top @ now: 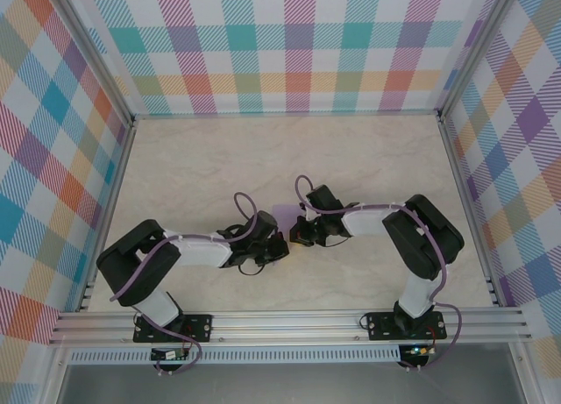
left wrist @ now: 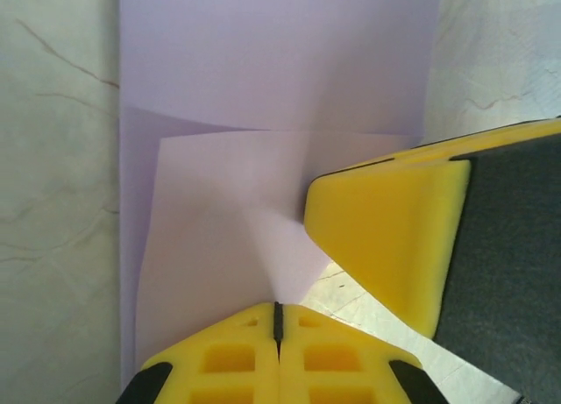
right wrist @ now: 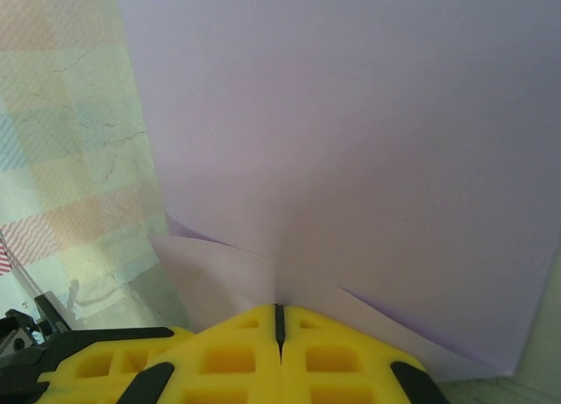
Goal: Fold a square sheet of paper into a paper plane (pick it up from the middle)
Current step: Third fold the triangle at the center of the table.
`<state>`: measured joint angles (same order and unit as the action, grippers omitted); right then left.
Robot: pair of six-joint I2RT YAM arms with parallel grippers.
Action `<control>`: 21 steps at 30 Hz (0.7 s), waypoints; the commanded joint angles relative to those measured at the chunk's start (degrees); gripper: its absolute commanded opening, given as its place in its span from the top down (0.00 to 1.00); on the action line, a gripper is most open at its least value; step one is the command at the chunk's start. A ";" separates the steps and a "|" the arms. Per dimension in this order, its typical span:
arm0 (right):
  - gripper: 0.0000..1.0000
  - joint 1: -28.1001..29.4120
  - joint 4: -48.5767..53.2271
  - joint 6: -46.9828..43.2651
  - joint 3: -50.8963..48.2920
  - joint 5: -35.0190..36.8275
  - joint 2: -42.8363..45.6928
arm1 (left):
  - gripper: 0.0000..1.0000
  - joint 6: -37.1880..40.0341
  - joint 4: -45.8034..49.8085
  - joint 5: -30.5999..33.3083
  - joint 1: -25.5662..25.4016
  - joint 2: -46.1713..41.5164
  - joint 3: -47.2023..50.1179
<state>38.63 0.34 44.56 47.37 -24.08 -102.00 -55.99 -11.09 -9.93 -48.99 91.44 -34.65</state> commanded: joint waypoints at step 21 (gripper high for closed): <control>1.00 -1.20 10.16 1.52 1.14 7.37 -4.01 | 1.00 5.24 10.58 -3.80 0.58 -13.56 12.62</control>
<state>38.52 3.03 45.87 49.41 -24.69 -103.11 -53.89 -10.35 -10.68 -48.56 78.59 -22.96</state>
